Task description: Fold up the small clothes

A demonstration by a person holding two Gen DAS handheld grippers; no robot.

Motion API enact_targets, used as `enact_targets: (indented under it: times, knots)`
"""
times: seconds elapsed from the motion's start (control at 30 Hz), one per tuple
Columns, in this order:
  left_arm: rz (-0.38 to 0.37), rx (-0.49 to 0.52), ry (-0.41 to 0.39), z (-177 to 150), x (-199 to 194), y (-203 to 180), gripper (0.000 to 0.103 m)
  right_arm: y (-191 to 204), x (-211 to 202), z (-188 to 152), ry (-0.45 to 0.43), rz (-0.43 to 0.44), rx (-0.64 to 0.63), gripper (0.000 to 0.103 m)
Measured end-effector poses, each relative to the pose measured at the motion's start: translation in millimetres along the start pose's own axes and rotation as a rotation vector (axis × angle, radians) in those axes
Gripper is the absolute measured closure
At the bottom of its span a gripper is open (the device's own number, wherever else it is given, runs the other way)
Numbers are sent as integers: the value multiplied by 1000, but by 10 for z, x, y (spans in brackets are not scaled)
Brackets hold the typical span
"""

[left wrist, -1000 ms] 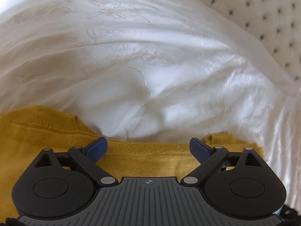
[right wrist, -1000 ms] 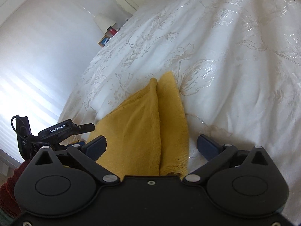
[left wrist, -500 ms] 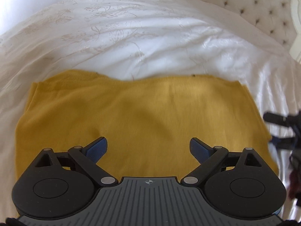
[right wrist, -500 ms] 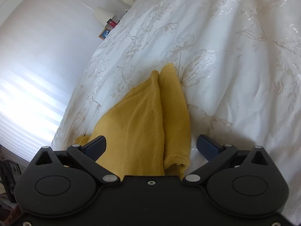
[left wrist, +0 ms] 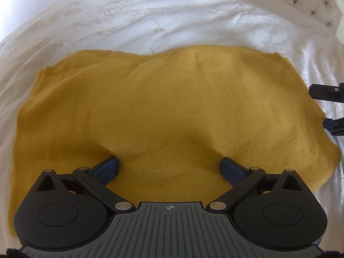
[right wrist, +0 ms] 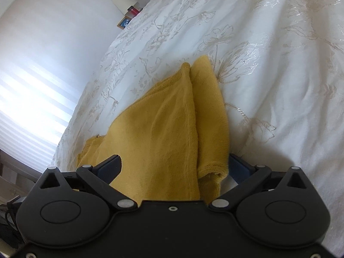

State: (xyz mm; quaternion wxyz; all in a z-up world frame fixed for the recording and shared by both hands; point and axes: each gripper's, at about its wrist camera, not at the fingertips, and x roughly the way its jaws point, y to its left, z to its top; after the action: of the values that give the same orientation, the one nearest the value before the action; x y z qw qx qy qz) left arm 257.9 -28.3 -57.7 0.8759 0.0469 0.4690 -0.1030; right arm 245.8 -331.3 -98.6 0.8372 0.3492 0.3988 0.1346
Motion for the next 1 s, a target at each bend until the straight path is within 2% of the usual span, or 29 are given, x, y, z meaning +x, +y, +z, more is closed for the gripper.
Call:
enact_targets:
  times: [0.17,0.37,0.63,0.9,1.0]
  knots:
    - [17,11,0,-11,8,-30,0,-16,18,-11,-23,15,3,0]
    - [-2,20,0,-7,5,2,0,-7,50,-42,-70,32,-10,0]
    - [-49,46,-47,-64,-86,73,1,34,98,-121,-151,37,-50,0]
    - [-17,-49,-166,-226,-581,528,3,-40,59,-124,-157,92,-28,0]
    - [9,-112,-169,-256,-691,846,3,-10,65,-147,-153,81,-56,0]
